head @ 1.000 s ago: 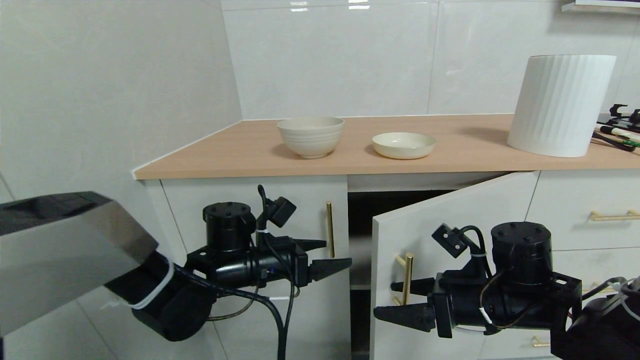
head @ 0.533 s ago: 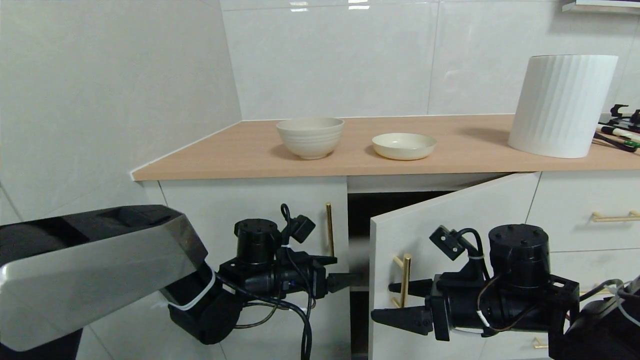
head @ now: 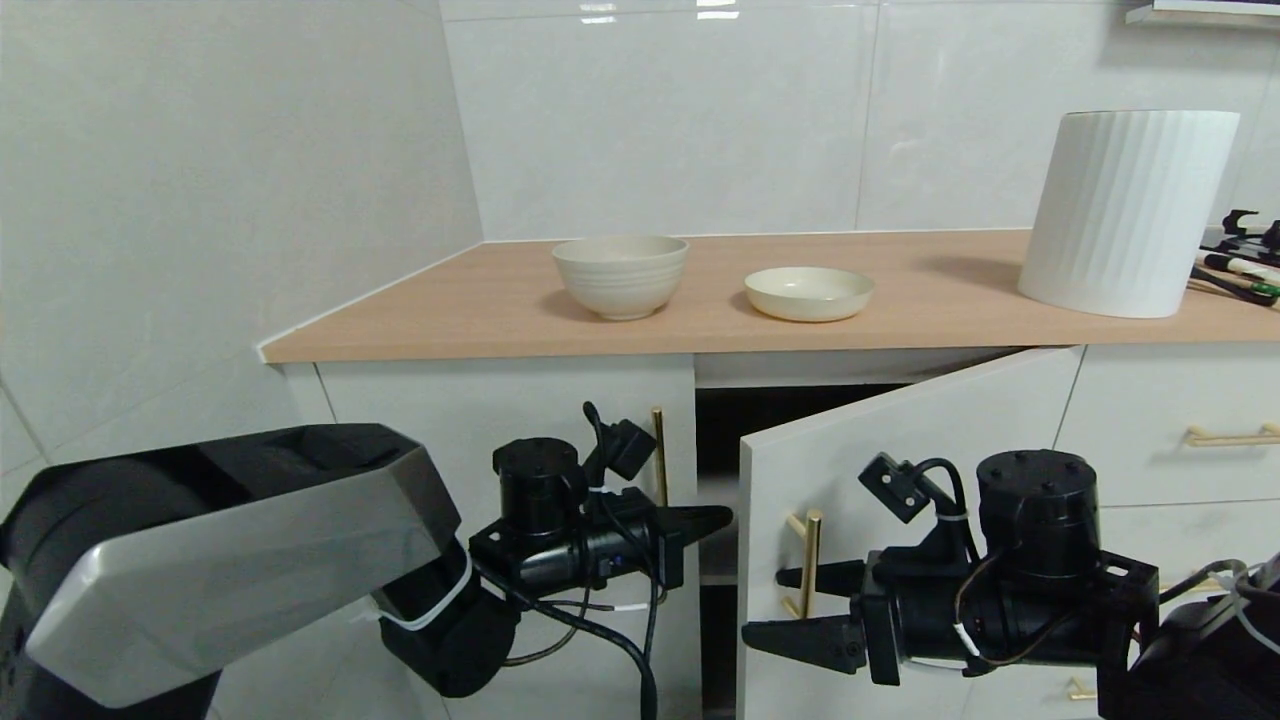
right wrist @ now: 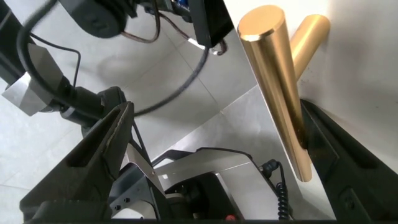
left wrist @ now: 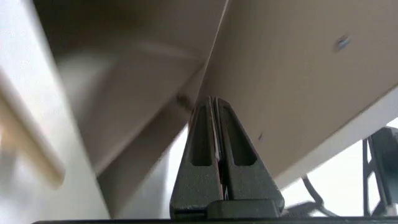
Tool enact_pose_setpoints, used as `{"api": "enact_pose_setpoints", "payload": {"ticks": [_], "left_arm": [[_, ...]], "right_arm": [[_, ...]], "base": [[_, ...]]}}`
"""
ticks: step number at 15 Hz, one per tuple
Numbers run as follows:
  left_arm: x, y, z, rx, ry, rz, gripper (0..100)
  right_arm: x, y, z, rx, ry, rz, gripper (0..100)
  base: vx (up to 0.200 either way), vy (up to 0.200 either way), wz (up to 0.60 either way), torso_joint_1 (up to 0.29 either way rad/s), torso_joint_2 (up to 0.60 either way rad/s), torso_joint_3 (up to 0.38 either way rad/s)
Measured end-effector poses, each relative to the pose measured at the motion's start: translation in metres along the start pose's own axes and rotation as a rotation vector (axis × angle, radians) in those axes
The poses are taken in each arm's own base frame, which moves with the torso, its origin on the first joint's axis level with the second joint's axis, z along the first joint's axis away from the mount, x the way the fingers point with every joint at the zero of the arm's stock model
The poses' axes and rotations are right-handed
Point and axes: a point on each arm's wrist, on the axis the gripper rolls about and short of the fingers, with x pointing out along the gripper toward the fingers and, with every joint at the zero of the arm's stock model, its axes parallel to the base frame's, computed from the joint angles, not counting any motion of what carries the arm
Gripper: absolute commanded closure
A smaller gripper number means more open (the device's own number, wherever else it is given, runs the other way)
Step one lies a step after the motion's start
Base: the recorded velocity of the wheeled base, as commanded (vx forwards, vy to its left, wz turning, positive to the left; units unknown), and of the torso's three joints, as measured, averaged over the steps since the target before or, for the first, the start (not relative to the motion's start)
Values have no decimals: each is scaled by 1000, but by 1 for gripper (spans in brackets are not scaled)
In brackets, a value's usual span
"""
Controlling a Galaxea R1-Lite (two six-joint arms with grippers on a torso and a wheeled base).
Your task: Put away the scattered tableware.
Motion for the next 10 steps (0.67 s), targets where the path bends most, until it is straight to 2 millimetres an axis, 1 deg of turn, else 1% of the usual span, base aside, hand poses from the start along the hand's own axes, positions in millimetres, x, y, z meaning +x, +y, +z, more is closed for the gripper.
{"api": "enact_pose_setpoints", "payload": {"ticks": [4, 7, 10], "left_arm": [[20, -13, -7, 50, -42, -68, 100], [26, -18, -9, 67, -57, -94, 100], [30, -26, -12, 70, -52, -117, 100]], "right_arm": [[0, -1, -1, 2, 3, 0, 0], [0, -1, -2, 2, 7, -3, 0], [-7, -1, -6, -6, -22, -31, 0]], "base": [[0, 0, 0, 0, 0, 0], [0, 0, 0, 0, 0, 0], [0, 0, 0, 0, 0, 0]]}}
